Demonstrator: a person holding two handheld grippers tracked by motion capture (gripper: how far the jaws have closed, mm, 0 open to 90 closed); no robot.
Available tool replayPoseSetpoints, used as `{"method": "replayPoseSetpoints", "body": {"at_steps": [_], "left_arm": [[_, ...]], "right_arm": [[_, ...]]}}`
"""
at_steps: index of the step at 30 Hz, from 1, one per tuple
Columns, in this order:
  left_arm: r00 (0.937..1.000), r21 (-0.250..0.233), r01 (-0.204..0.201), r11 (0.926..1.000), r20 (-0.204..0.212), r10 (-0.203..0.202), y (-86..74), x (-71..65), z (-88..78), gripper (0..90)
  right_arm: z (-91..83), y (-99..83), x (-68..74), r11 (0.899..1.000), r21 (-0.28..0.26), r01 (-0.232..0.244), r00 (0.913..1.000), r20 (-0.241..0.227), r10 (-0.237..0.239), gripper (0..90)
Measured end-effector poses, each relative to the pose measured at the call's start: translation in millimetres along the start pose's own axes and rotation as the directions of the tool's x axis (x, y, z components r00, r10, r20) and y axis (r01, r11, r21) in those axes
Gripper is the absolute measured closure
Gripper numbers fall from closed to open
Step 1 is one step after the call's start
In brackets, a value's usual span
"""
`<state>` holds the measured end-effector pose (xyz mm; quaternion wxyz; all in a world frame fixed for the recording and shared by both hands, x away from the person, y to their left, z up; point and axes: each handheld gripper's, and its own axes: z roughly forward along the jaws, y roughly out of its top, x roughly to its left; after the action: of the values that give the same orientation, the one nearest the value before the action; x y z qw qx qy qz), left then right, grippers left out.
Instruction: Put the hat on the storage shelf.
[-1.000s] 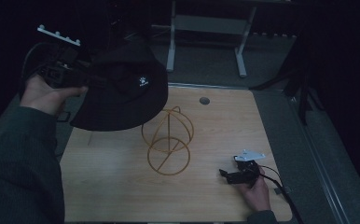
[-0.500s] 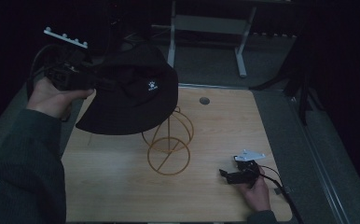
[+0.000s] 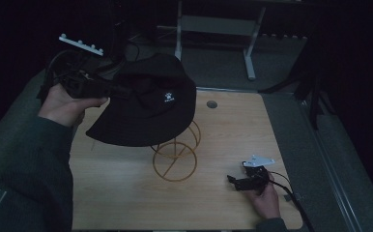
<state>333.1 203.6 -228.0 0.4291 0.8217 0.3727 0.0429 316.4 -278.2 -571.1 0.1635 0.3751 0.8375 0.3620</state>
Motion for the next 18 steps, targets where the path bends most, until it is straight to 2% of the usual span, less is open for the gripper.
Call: {"method": "replayPoseSetpoints", "body": {"at_steps": [18], "left_arm": [[0.9993, 0.028, -0.024, 0.9993, 0.03, 0.024, -0.8, -7.4, 14.5, 87.8]], "right_arm": [[0.0, 0.0, 0.1, 1.0, 0.0, -0.001, 1.0, 0.0, 0.001, 11.4]]}}
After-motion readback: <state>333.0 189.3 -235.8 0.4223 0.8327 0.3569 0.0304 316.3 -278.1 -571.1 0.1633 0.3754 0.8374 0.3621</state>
